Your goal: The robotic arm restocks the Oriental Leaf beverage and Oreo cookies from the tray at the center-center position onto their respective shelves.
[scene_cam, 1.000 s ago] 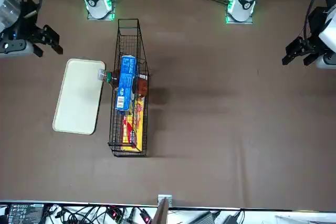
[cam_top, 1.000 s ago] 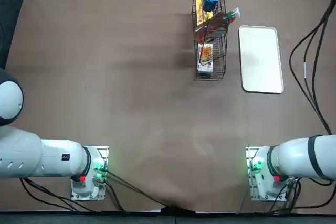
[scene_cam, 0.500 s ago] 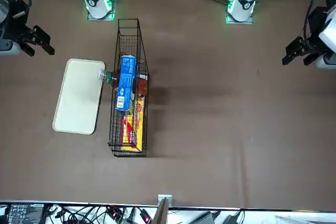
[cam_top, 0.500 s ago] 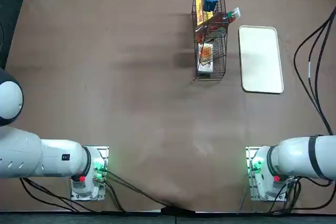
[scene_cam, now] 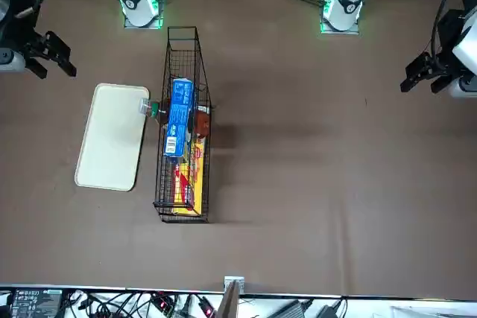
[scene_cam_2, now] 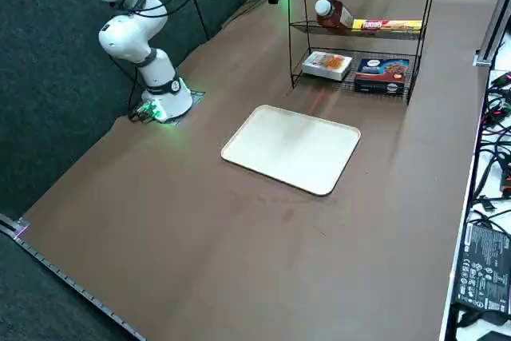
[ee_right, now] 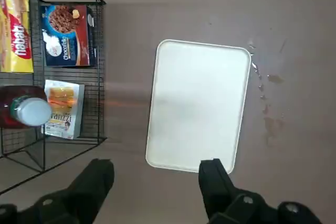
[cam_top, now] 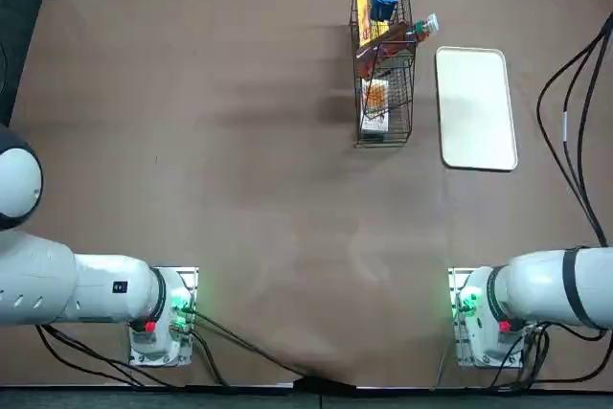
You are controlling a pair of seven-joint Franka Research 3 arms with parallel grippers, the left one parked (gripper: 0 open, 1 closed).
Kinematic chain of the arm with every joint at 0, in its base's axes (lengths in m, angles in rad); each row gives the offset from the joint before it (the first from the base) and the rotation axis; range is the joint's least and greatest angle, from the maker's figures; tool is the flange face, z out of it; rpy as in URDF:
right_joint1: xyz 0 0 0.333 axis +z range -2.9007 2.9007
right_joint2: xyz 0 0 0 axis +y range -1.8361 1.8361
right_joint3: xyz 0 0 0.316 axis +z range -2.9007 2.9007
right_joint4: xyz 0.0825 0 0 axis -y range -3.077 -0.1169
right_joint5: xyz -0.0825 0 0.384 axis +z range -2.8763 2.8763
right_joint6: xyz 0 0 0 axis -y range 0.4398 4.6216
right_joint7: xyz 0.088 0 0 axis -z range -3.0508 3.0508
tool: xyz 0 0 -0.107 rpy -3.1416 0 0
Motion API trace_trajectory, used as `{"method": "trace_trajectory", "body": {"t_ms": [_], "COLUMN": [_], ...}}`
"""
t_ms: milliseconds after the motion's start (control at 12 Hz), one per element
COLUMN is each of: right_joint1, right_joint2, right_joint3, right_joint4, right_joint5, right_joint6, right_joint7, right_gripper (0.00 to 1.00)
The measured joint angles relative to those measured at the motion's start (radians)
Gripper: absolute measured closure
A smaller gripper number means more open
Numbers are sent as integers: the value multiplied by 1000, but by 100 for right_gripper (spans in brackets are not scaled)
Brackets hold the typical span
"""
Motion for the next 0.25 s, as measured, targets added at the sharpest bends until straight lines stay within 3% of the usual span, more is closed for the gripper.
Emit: {"method": "trace_trajectory", "body": {"t_ms": [250], "right_joint1": [11], "right_joint2": [0], "right_joint3": [3], "right_joint4": [33], "right_joint5": [0], "right_joint6": [-49], "right_joint7": [9], "right_gripper": [0]}}
